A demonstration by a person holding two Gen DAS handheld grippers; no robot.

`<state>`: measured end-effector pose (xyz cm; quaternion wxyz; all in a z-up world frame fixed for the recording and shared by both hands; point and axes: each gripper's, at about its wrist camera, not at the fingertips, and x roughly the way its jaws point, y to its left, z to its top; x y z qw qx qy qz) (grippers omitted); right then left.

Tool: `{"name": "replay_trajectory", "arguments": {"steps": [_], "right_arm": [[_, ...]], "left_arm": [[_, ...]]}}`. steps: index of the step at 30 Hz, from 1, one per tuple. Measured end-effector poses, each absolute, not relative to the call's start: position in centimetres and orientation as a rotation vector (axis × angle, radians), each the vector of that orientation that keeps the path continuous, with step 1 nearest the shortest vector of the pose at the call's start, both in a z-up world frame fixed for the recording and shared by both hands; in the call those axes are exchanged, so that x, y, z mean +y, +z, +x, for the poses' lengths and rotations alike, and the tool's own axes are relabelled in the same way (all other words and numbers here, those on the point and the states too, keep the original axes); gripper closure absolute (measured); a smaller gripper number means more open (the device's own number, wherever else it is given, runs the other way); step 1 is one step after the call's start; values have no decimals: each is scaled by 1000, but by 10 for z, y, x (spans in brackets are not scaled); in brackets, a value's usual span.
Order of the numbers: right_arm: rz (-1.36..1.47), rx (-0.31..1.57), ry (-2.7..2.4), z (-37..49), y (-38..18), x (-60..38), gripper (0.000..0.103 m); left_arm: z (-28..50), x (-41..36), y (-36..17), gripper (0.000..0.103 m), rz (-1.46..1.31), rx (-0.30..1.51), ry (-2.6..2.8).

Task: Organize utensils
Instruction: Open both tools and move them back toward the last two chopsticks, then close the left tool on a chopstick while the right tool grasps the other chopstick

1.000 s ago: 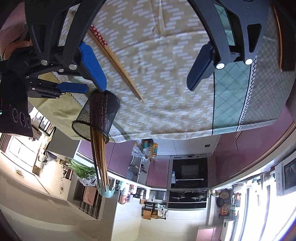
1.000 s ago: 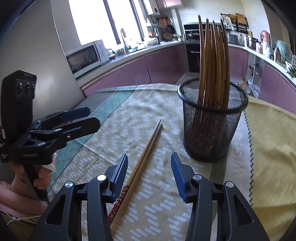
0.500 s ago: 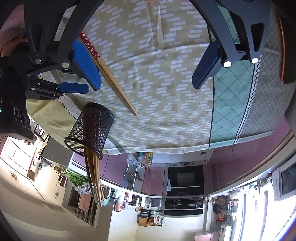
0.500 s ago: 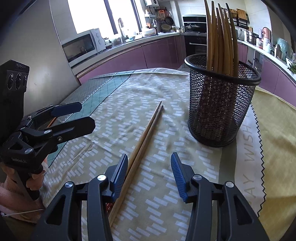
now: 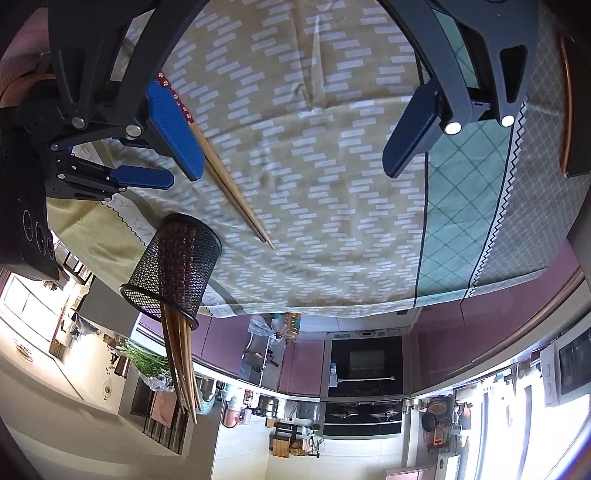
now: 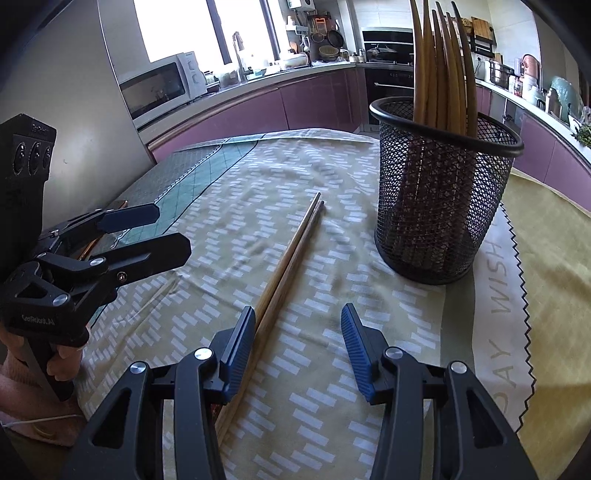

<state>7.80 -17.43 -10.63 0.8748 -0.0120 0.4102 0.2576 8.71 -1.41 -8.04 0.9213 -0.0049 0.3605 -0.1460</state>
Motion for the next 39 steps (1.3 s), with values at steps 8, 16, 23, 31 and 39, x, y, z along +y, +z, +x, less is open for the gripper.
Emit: {"name": "replay_trajectory", "arguments": {"steps": [8,16,23,31,39], "right_arm": [[-44,856,528,77,-108,-173,57],[-62,854,515,76,-107,-171,57],[-76,852,501,75,-107,-168,57],[-74,860,506,76,-106,-170,60],[-82,864,504,75,-104,-170,61]], "left_arm": [[87,-16,-81,11,-4,740,-299],[87,-15,-83,13,-5,744,-300],[85,-14,-85,15,3,749,-303],[85,-15,-86,16,2,752,-304],[85,-15,-88,18,6,758,-308]]}}
